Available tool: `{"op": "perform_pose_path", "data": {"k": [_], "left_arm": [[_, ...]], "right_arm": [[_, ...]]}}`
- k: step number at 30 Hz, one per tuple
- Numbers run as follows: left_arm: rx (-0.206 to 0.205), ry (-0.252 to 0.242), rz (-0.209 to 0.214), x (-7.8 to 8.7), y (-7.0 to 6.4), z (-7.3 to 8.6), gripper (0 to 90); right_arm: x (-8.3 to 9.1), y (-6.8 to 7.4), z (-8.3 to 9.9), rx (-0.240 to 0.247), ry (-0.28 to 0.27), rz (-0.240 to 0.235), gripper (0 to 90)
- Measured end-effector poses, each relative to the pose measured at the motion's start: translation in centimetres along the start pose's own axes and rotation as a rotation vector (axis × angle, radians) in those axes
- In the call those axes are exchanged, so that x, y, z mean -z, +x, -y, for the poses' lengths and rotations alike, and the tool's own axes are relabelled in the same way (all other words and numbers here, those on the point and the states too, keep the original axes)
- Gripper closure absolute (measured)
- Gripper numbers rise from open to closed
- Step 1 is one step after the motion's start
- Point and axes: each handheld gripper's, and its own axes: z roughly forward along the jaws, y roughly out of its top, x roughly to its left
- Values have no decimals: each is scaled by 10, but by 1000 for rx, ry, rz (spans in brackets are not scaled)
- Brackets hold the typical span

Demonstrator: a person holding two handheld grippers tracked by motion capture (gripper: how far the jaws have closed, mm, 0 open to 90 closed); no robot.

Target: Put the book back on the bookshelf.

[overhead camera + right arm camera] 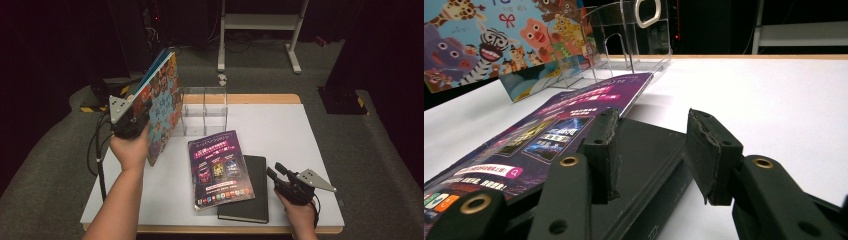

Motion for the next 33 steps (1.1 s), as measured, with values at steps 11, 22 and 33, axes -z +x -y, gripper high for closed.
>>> {"op": "perform_pose_path", "data": {"k": [11, 22, 33], "left_arm": [[22, 0, -4, -20, -3, 24, 815], [0, -23, -12, -11, -5, 53, 809], [-6, -2, 15, 0, -13, 63, 788]], "right_arm": [[0, 1, 2, 1, 7, -8, 571], [0, 3, 3, -4, 12, -11, 573], [-2, 6, 4, 7, 27, -15, 565]]}}
